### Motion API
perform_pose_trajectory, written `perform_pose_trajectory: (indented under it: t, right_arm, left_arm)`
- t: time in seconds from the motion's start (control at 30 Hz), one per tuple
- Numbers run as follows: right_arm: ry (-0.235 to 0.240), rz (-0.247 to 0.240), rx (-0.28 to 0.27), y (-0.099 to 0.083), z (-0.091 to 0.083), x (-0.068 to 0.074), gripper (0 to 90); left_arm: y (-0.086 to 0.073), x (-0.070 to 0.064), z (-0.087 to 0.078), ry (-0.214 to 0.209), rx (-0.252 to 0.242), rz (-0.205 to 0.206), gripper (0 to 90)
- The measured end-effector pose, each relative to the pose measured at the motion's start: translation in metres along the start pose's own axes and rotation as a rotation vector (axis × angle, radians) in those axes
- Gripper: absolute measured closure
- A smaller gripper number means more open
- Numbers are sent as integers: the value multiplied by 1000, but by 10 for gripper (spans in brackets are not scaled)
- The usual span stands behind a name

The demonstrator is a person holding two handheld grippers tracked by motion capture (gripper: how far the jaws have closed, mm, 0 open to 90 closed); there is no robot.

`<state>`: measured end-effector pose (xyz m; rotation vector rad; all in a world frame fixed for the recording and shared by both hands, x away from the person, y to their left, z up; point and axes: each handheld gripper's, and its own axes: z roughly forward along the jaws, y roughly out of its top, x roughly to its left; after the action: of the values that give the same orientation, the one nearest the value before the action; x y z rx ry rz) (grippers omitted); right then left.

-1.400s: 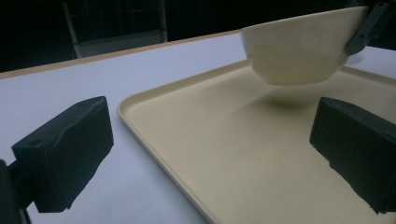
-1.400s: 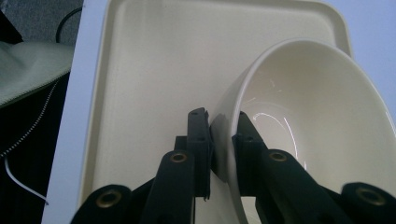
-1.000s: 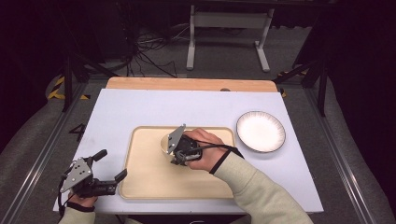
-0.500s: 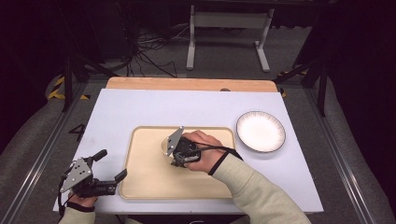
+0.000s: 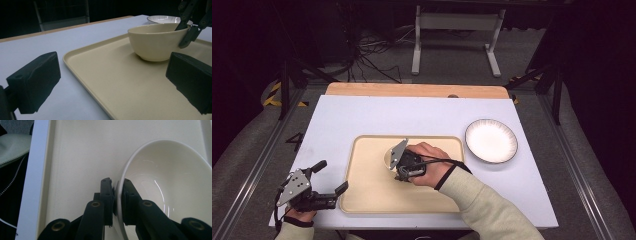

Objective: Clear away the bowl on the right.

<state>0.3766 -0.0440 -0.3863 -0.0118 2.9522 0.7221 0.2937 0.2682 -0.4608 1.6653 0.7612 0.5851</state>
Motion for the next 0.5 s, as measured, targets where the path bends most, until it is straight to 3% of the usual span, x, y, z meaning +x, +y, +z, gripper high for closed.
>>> perform_pose_trajectory:
  t: [0.43, 0.5]
  right_arm:
    - [36, 18, 23, 0, 12, 6, 711]
    - [36, 39, 4, -1, 9, 5, 647]
  left_arm:
    - [0, 0, 0, 0, 0, 0, 2]
    - [0, 0, 0, 0, 0, 0, 2]
